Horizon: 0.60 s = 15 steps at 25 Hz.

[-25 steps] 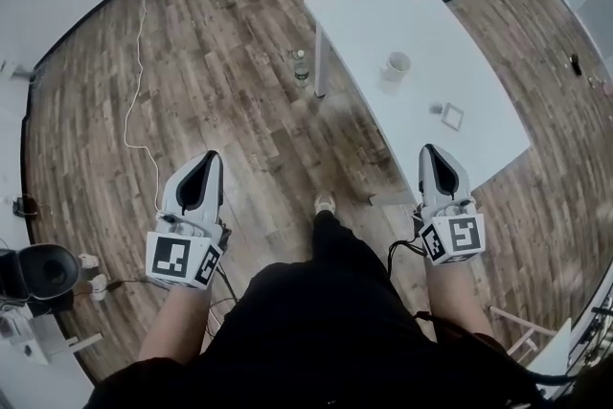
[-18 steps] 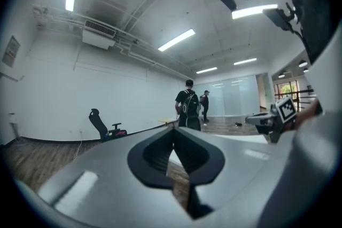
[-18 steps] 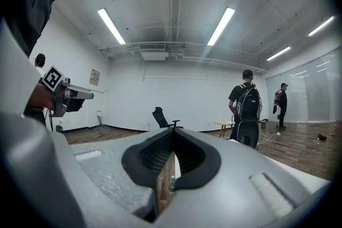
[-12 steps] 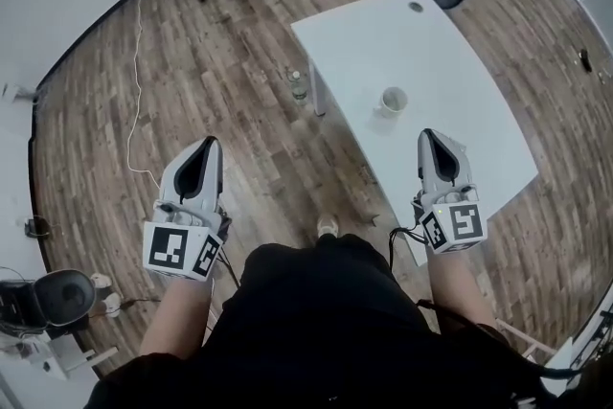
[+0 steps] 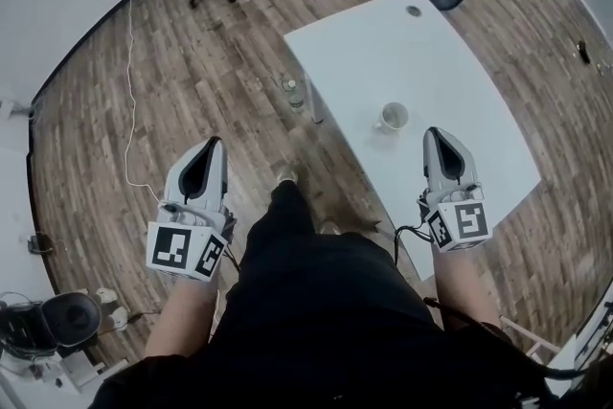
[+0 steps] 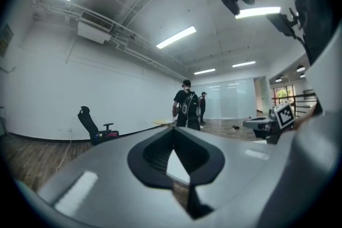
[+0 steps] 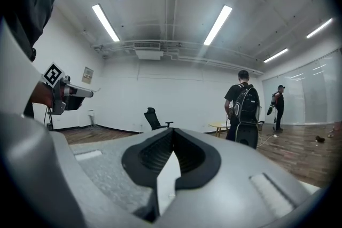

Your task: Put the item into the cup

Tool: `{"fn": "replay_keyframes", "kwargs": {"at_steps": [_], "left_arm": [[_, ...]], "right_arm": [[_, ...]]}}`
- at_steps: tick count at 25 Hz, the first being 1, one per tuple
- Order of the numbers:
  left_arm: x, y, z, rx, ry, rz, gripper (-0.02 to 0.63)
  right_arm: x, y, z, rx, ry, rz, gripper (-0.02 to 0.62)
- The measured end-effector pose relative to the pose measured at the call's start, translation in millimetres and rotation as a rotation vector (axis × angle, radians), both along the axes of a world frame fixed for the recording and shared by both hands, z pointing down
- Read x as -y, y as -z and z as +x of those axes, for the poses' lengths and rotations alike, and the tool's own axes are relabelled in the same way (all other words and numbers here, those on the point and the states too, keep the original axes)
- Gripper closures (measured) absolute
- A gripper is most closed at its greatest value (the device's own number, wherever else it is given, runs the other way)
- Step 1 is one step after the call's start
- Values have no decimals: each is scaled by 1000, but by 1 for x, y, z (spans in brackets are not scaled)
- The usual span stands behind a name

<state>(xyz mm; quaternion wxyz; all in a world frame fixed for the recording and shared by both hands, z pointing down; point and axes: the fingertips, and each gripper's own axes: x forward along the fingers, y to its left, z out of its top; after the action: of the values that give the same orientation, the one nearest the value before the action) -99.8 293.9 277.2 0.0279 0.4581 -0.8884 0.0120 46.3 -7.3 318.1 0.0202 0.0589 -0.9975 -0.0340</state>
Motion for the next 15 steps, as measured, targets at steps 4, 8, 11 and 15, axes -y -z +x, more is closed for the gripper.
{"fn": "replay_keyframes", "kwargs": {"at_steps": [4, 8, 11, 15], "left_arm": [[21, -3, -30, 15, -54, 11, 607], [51, -9, -60, 28, -130, 14, 607], [78, -2, -83, 44, -197, 13, 607], [119, 5, -112, 79, -308, 0, 607]], "right_arm": [[12, -4, -13, -7, -62, -7, 594], [36, -2, -18, 2, -156, 11, 594], [47, 8, -28, 21, -213, 16, 594], [56, 9, -43, 22, -287, 13, 594]]}}
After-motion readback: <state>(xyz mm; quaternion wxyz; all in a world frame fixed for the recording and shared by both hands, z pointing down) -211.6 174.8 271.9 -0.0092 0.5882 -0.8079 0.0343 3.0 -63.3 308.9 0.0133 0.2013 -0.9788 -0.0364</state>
